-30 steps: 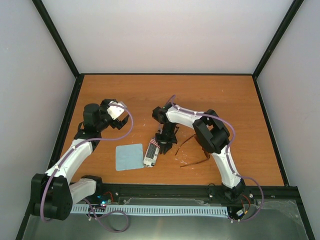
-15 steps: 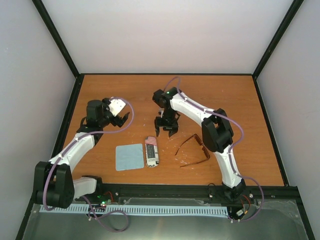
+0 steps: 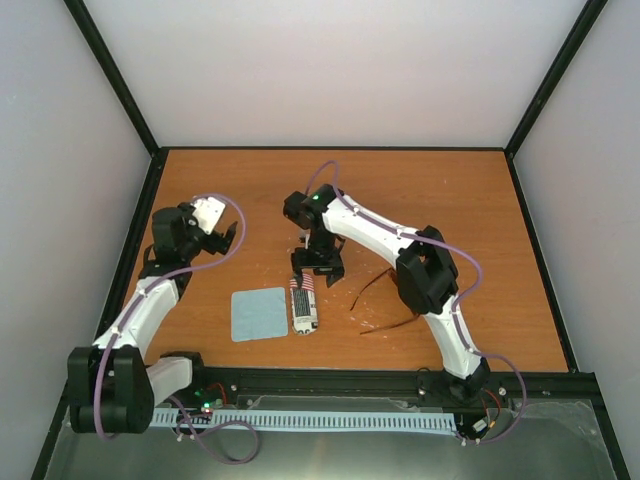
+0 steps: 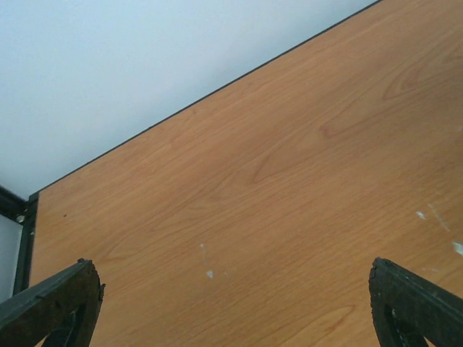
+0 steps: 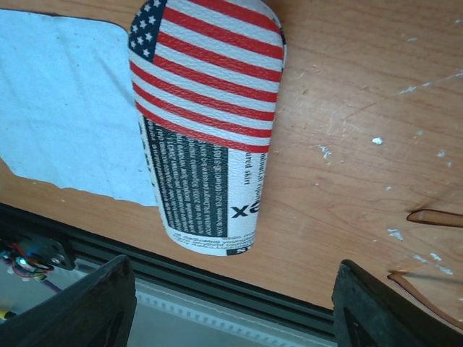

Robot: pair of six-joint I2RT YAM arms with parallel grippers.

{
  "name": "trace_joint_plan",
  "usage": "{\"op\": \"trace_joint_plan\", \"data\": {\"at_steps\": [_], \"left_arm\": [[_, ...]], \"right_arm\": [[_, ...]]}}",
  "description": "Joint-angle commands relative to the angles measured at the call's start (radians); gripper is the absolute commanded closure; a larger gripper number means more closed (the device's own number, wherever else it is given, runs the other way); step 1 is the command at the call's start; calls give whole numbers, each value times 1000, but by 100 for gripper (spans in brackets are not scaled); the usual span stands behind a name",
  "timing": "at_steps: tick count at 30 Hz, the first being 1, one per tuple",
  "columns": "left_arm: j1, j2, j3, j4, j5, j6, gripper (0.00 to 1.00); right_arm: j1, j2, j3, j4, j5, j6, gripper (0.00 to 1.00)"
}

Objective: Organize the sunglasses
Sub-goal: Adjust the sunglasses case at the center of the board.

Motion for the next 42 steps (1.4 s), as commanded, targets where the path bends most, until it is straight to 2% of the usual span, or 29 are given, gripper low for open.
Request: {"op": "trace_joint_plan", "data": {"at_steps": [1, 4, 6, 7, 8, 9, 14, 19, 24, 30, 38, 39, 42], "left_arm": [[12, -73, -35, -26, 149, 65, 0], [11, -84, -6, -144, 307, 143, 7], [10, -68, 53, -263, 398, 185, 24], [6, -62, 71, -322, 420, 205, 39], [2, -58, 82, -369, 433, 229, 50], [-6, -55, 91, -413, 436, 270, 57], [-98, 5, 81, -606, 419, 444, 69], [-203, 118, 94, -656, 437, 404, 74], [-263, 235, 126, -673, 380, 373, 77], [-276, 362, 182, -690, 375, 321, 75], [-281, 496, 239, -635, 373, 275, 71], [-281, 514, 257, -629, 361, 269, 69], [-281, 528, 322, -626, 298, 260, 45]], "right_arm": [[-15, 17, -25, -17, 24, 31, 30], [-33, -6, -114, 41, -45, 32, 35], [-33, -1, -138, 40, -46, 16, 51], [-33, 3, -150, 34, -37, 7, 61], [-33, 7, -164, 29, -29, -4, 68], [-32, 9, -177, 25, -23, -13, 72], [-21, 13, -215, 51, -40, -32, 75], [-7, 17, -243, 91, -57, -22, 75], [-6, 22, -290, 153, -87, -19, 74], [-5, 51, -300, 226, -181, -26, 75], [-9, 72, -272, 310, -238, -4, 76], [-13, 75, -265, 325, -241, 1, 76], [-26, 85, -239, 370, -264, 18, 75]]}}
